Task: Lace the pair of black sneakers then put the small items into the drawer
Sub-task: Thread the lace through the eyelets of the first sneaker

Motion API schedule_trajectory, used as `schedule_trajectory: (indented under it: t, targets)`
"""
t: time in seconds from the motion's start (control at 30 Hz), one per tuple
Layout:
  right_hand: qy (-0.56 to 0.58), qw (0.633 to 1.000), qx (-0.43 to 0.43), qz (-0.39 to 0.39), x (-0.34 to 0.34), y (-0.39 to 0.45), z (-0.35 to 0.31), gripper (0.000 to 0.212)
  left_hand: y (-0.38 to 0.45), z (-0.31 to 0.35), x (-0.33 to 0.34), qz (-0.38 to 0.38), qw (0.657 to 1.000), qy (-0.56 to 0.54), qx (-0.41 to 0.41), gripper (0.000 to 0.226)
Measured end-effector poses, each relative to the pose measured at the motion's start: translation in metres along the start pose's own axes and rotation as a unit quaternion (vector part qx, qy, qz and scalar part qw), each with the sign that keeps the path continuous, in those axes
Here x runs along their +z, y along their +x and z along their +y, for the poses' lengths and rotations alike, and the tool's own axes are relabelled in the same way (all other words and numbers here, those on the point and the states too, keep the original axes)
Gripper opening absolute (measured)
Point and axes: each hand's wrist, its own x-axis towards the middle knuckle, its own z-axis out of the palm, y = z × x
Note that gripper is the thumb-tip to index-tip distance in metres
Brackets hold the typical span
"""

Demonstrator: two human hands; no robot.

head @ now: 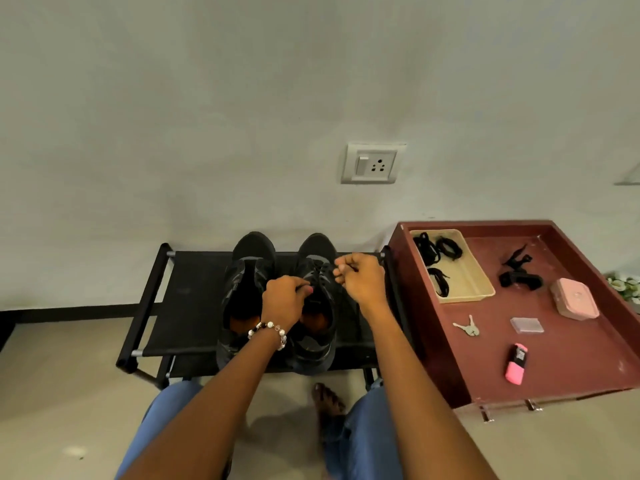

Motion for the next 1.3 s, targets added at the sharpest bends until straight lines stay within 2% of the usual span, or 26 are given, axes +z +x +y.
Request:
schedule_trajectory:
  t: [0.07, 0.23, 0.33, 0.5, 0.63, 0.87, 1.03, 1.17, 1.3]
  targets:
    - [-0.044, 0.999, 0.001, 0.012, 0.003, -0.003, 0.013, 0.014, 0.001, 0.0, 0.0, 0.009, 1.0, -0.004, 0.002, 0.02]
    - [-0.108, 0.993, -0.017, -0.041, 0.013, -0.014, 0.037, 0.025, 0.006, -0.009, 0.006, 0.023, 0.999, -0.025, -0.003, 0.017]
    - [-0.148, 0.987, -0.051, -0.042, 0.016, -0.012, 0.042, 0.018, 0.005, -0.013, 0.007, 0.033, 0.999, -0.019, 0.012, 0.014]
    - [-0.2, 0.977, -0.037, -0.062, 0.013, -0.006, 0.044, 0.007, 0.008, -0.012, 0.008, 0.026, 0.999, 0.021, 0.009, 0.015]
    - [-0.264, 0.961, -0.019, -0.076, 0.006, -0.005, 0.04, 0.017, 0.012, -0.009, 0.002, 0.006, 0.998, 0.056, -0.01, 0.012]
    - [-0.274, 0.962, -0.018, -0.008, 0.0, -0.006, 0.041, 0.039, 0.011, -0.009, 0.001, 0.034, 0.994, 0.09, -0.052, 0.018]
    - [-0.298, 0.954, -0.006, -0.015, 0.005, -0.01, 0.046, 0.024, 0.008, -0.009, 0.002, 0.027, 0.993, 0.099, -0.059, 0.017]
    - [-0.318, 0.947, -0.036, 0.005, 0.001, -0.007, 0.048, 0.013, 0.008, -0.016, 0.001, 0.013, 0.997, 0.069, -0.013, 0.019]
    - [-0.303, 0.951, -0.057, -0.013, 0.001, -0.007, 0.048, 0.008, 0.001, -0.012, -0.001, 0.068, 0.993, 0.095, 0.031, 0.014]
